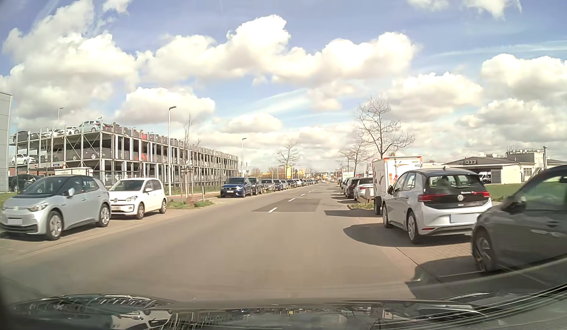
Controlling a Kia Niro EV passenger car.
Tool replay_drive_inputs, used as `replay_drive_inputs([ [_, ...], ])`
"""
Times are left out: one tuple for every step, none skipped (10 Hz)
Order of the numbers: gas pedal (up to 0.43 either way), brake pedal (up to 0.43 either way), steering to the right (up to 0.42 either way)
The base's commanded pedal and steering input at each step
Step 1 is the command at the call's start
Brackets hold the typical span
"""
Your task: Follow the waypoints while adhering to traffic rules and regulations
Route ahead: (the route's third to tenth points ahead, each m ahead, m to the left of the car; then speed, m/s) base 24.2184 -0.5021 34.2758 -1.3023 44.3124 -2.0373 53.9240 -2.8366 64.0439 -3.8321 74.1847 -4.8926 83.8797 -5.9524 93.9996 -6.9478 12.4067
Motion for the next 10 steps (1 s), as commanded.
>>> replay_drive_inputs([
  [0.067, 0.0, 0.011],
  [0.067, 0.0, 0.01],
  [0.067, 0.0, 0.01],
  [0.067, 0.0, 0.011],
  [0.067, 0.0, 0.011],
  [0.067, 0.0, 0.011],
  [0.067, 0.0, 0.011],
  [0.067, 0.0, 0.011],
  [0.067, 0.0, 0.011],
  [0.067, 0.0, 0.011],
])
